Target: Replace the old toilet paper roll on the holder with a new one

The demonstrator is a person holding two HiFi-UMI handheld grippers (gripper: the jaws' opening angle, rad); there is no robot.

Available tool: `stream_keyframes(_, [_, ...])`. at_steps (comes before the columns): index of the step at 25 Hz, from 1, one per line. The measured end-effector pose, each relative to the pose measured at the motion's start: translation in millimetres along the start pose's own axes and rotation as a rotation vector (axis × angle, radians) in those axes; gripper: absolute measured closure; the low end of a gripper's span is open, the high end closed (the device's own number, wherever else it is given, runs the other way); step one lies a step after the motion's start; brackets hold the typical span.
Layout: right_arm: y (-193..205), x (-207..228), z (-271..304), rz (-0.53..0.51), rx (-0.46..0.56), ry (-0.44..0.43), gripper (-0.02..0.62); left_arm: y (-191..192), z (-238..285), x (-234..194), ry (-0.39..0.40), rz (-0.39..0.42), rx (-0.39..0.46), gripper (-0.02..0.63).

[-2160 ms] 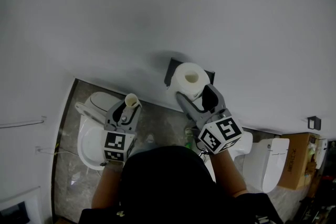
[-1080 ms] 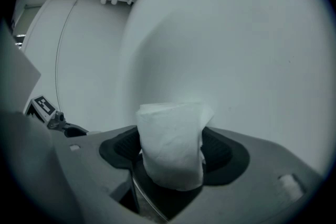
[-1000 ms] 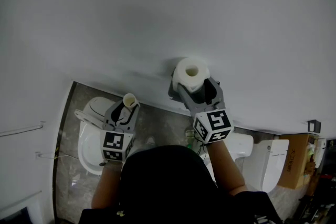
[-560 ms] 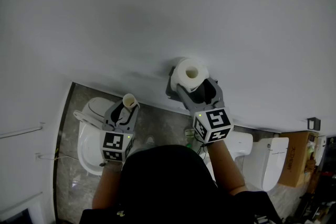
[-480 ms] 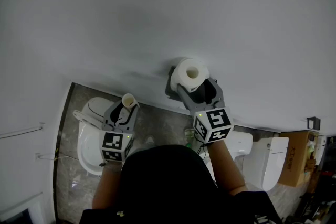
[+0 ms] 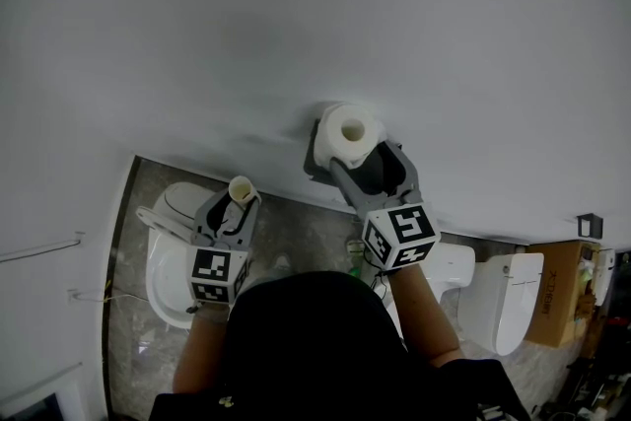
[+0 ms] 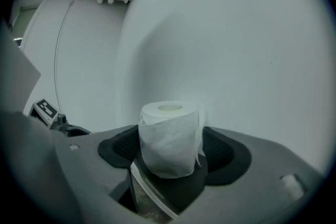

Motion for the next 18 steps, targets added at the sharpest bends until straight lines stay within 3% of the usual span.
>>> stream_keyframes(11, [-5.4,24.4,-54.0,0.09,0.071,-0.009,0.23,-23.5,8.6,42.4,0.052,0.039,-0.007,0.425])
stream_keyframes(18, [5.4,46.8,-98.3,0.109,0.07,0.022,0.235,-42.1,19.0,80.4,0.128,0.087,0.006,0.425])
Point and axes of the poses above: the fingertips, and each gripper's own axes: z forward along the fingers, x to its right, y out of its underside, the point moved 9 cm from there along -z, backward along the fingers, and after that the axes turned 8 degrees about z, right-handed, at the moved point
